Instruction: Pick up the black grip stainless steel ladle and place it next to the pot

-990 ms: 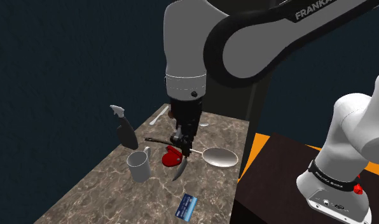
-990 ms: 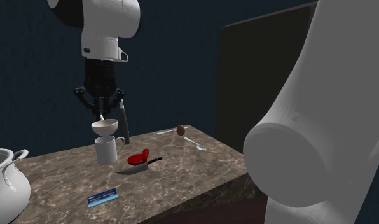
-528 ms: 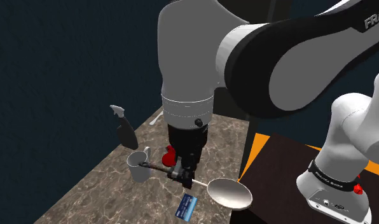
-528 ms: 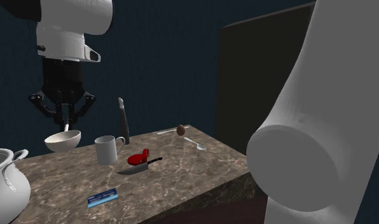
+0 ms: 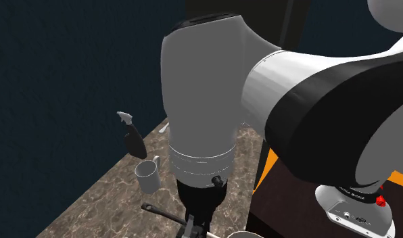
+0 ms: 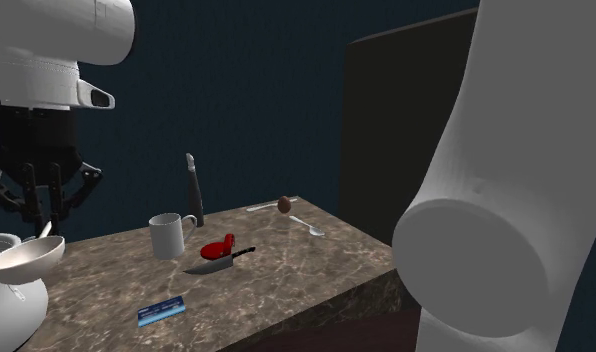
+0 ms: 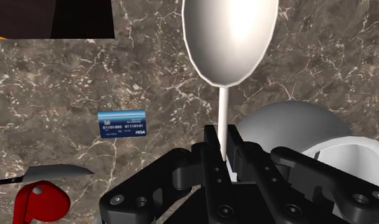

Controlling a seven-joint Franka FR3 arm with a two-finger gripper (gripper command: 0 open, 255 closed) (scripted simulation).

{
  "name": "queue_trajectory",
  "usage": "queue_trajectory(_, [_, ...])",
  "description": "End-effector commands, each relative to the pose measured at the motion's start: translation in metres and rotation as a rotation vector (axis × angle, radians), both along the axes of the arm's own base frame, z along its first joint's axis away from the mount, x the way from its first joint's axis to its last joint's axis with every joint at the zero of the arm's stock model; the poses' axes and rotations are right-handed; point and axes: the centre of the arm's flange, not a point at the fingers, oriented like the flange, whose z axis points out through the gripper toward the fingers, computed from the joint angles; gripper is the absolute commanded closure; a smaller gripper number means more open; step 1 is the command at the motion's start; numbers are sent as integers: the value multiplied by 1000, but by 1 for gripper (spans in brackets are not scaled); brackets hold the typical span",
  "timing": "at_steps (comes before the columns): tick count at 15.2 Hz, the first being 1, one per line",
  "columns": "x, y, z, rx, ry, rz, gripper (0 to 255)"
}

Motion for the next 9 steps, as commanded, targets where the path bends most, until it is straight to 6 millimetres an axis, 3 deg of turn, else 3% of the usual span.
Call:
queue_trajectory(1, [-1, 1, -10, 0, 0, -1, 255])
queue_trajectory(9, [-1, 1, -52, 0, 0, -1, 255])
